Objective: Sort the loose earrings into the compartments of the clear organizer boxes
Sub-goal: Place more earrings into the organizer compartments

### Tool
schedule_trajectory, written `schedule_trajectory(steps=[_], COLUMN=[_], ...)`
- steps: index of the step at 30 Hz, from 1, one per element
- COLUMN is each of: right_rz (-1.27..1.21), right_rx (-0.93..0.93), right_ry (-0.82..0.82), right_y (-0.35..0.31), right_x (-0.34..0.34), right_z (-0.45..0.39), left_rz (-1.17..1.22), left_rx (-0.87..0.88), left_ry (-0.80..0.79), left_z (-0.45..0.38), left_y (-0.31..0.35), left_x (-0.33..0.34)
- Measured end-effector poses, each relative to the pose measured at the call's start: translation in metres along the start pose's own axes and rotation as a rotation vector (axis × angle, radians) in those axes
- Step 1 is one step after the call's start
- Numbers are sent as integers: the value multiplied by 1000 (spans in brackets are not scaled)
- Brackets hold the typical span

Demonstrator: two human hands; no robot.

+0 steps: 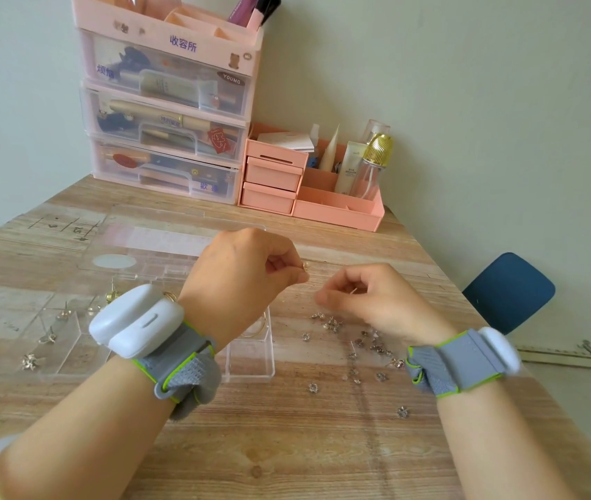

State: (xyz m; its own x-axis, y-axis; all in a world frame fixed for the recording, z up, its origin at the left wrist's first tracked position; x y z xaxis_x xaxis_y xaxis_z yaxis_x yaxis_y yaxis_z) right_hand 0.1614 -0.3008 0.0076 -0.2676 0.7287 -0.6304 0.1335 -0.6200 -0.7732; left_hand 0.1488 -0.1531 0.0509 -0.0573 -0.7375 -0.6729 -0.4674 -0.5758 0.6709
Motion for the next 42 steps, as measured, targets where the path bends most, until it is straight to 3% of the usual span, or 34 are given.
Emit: schedule_trajectory(steps=[7, 26, 34, 42], right_rz=[132, 264, -19, -383], right_rx=[109, 73, -61, -251], right_ry=[-46, -45, 120, 119], right_y=[17, 9, -6, -27], right_x=[8, 14, 0, -3], right_z=[-6, -10, -5, 1], left_rz=[9, 19, 53, 95], left_rx=[-20, -69, -95, -88], left_ry=[1, -43, -48, -62], left_z=[-1, -2, -2, -1], left_y=[-3, -11, -14, -14], left_x=[0, 3, 1, 2])
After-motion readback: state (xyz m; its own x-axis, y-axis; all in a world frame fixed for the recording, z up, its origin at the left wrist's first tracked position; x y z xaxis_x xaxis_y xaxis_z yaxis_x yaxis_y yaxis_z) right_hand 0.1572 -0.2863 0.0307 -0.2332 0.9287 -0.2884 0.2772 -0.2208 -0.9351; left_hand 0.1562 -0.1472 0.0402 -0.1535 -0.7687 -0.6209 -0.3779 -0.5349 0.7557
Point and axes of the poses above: each hand's wrist, its own z-axis away from the middle knuckle, its own x-axis out of the palm, y = z × x, the point moved 10 cm from there along -z, towards the middle knuckle, and after that the axes turned 11 degrees about -y, right-handed, at the moved point
